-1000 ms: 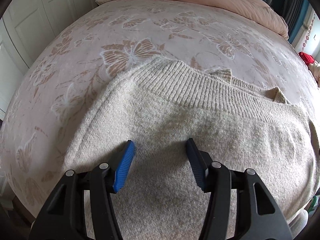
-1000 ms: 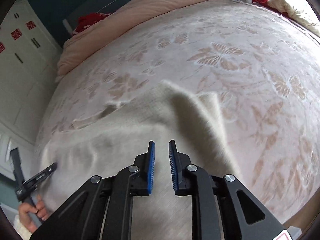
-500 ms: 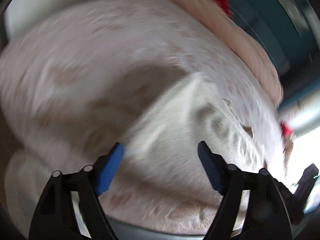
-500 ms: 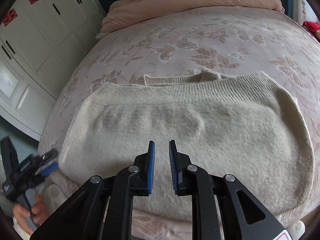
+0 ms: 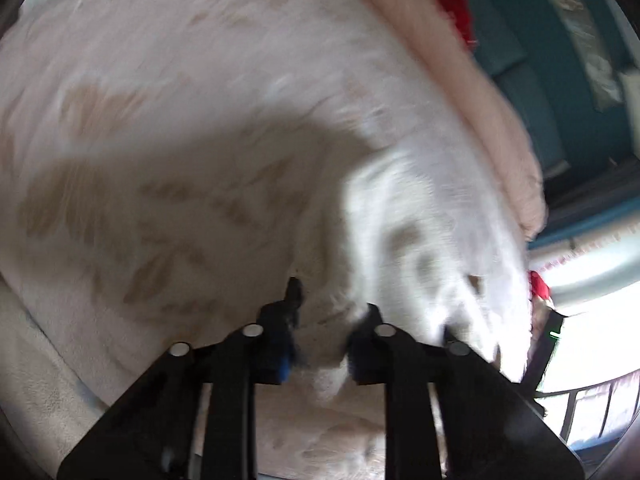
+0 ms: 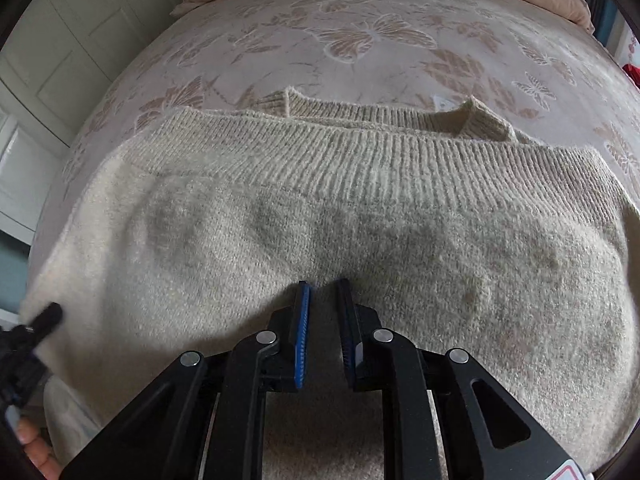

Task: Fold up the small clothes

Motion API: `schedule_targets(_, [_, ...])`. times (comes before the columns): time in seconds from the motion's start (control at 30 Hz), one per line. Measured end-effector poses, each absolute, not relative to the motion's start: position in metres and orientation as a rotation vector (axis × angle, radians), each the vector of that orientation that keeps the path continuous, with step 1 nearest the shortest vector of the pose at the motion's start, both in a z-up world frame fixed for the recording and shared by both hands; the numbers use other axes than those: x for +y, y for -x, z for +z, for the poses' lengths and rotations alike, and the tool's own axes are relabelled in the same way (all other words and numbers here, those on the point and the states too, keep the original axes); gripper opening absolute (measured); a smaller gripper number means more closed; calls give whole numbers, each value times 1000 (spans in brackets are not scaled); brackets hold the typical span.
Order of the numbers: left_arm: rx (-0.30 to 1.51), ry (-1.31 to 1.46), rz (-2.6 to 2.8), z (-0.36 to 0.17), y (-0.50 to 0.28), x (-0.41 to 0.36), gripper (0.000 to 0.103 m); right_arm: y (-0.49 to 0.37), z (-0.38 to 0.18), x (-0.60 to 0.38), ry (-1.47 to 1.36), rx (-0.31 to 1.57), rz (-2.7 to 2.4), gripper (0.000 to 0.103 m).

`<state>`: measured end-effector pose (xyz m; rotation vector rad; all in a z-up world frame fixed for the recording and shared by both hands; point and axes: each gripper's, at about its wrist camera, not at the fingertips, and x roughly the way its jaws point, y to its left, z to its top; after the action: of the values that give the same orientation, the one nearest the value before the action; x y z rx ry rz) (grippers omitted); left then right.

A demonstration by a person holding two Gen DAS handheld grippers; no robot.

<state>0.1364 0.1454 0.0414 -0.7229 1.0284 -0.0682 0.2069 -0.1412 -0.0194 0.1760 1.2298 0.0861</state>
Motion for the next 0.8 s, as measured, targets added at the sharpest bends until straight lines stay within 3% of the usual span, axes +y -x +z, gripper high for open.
schedule_targets(0.17, [875, 569, -315, 130, -130, 74, 12, -202, -18, -158, -290, 1195, 127, 15])
schedule_targets(0.3, [846, 418, -492, 169, -126, -11, 12, -177, 5, -204, -511, 1101, 161, 15])
schedule_targets(0.43, [890, 281, -583, 163, -123, -95, 12, -132, 24, -278, -635, 1010, 90, 17])
schedule_targets(0.57, [1046, 118, -616, 105, -109, -170, 14, -86, 29, -346, -664, 989, -21, 23])
schedule_targets(0.63, [1114, 14, -594, 76, -94, -189, 19, -71, 33, -364, -655, 987, -43, 28])
schedule_targets(0.67, [1115, -15, -587, 70, -82, -190, 22, -63, 35, -371, -646, 990, -47, 38])
schedule_targets(0.73, [1075, -51, -602, 69, -61, -186, 50, -57, 43, -375, -624, 983, -36, 52])
schedule_targets(0.8, [1021, -45, -627, 79, -42, -167, 64, -56, 52, -367, -593, 963, 2, 60])
